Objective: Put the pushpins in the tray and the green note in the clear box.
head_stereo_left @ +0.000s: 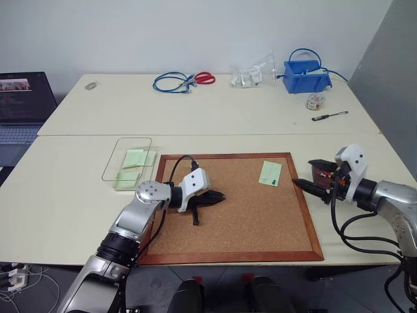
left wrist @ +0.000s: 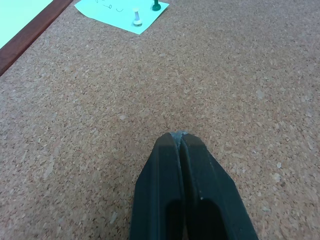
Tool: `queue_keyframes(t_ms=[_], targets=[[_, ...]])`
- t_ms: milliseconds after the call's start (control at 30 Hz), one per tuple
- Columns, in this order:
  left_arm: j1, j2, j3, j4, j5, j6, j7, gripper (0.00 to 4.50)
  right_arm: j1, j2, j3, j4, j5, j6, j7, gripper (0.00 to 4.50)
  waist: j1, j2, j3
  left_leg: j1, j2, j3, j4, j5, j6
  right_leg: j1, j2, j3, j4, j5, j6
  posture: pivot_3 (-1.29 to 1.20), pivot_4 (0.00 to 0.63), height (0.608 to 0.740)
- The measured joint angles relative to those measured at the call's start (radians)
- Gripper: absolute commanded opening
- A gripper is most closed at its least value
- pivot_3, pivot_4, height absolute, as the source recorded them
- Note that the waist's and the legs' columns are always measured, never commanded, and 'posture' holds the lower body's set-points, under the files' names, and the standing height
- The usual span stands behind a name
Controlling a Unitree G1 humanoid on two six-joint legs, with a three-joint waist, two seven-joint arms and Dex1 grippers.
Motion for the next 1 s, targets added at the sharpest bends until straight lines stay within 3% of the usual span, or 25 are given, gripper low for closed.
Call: queue_keyframes(t_ms=[333,767,1000], targets=[[0.021,-0.002,-0.002,-0.023,0.0,0.007,0.0,0.0,-0.061,0.065,0.087,0.134,-0.065,-0.1,0.007,4.47,0.006,0.0,0.0,-0.001,0.0,0.0,0.0,0.0,0.0,0.0,0.0,0.0,-0.002,0.0,0.001,0.0,0.15,0.74],[0.013,-0.001,-0.005,-0.02,0.0,0.011,-0.003,0.0,-0.077,0.108,0.138,0.164,-0.107,-0.155,0.008,4.47,0.006,0.0,0.0,-0.001,0.0,0.0,0.0,0.0,0.0,0.0,0.0,0.0,-0.002,0.0,0.001,0.0,0.15,0.74],[0.009,0.0,-0.007,-0.016,0.0,0.011,-0.004,0.0,-0.079,0.117,0.152,0.206,-0.135,-0.183,0.01,3.07,0.006,0.0,0.0,-0.001,0.0,0.0,0.0,0.0,0.0,0.0,0.0,0.0,-0.002,0.001,0.001,0.0,0.15,0.74]])
